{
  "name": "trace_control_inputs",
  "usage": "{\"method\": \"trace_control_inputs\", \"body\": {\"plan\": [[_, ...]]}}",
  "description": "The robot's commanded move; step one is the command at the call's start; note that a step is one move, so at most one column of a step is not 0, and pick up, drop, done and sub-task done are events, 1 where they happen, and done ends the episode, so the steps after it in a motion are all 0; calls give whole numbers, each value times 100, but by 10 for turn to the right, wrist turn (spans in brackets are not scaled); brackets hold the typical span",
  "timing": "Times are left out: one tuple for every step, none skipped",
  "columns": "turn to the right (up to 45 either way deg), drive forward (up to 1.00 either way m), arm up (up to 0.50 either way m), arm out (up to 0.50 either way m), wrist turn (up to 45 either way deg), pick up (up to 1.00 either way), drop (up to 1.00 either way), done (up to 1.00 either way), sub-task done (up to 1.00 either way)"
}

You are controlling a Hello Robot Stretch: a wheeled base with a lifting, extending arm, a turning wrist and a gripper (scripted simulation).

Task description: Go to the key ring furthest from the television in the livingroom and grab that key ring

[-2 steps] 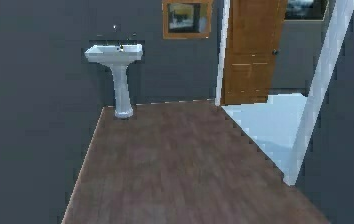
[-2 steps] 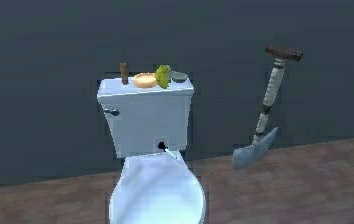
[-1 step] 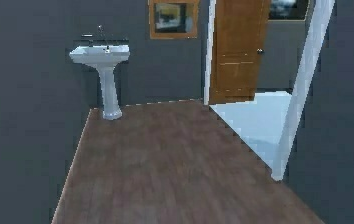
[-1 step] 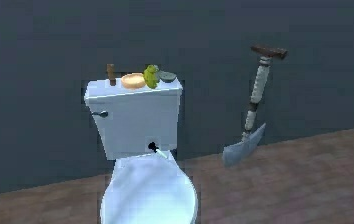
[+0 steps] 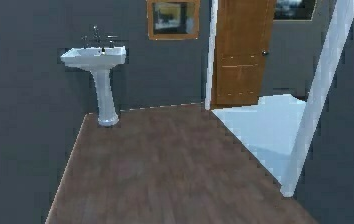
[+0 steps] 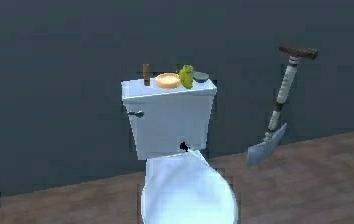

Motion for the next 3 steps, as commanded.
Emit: {"method": "trace_control_inputs", "body": {"plan": [[180, 0, 0, 0, 0, 0, 0, 0, 0], [0, 100, 0, 0, 0, 0, 0, 0, 0], [60, 0, 0, 0, 0, 0, 0, 0, 0]]}}
